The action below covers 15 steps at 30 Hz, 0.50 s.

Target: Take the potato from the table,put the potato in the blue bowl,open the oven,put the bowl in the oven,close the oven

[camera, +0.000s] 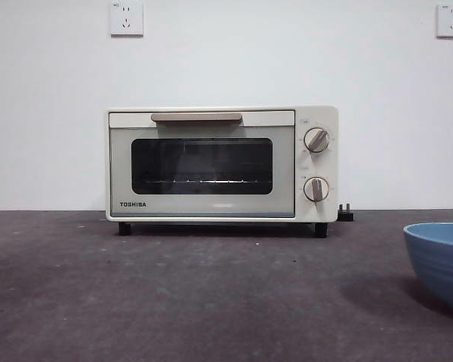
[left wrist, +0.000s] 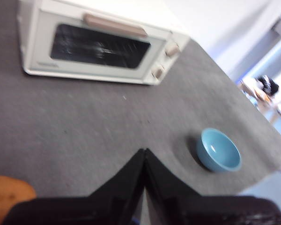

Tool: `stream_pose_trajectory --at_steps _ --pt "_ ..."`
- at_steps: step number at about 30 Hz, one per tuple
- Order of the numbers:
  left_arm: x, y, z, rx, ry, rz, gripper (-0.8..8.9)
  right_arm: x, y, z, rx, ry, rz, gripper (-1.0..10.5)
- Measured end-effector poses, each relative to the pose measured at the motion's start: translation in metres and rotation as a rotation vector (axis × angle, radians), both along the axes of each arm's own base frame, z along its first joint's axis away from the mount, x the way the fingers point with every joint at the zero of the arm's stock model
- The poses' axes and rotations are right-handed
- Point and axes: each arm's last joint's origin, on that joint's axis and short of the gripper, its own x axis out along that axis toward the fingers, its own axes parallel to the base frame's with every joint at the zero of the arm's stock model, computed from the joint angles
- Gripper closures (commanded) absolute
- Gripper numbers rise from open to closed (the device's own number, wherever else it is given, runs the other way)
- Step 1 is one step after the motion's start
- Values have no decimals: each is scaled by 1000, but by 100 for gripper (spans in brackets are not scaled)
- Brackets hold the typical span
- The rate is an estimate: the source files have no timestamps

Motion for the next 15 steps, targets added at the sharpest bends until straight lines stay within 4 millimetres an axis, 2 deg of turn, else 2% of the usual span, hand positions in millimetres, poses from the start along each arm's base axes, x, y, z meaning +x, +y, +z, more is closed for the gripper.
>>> stream_pose_trajectory --at_steps 7,9,15 --pt "4 -3 -5 23 53 -84 819 34 37 -7 -61 133 165 955" --pt "2 -4 -7 36 69 -109 819 44 54 -13 -96 177 215 955" --pt "-8 -5 -14 65 180 -162 819 69 121 -36 -243 276 425 953"
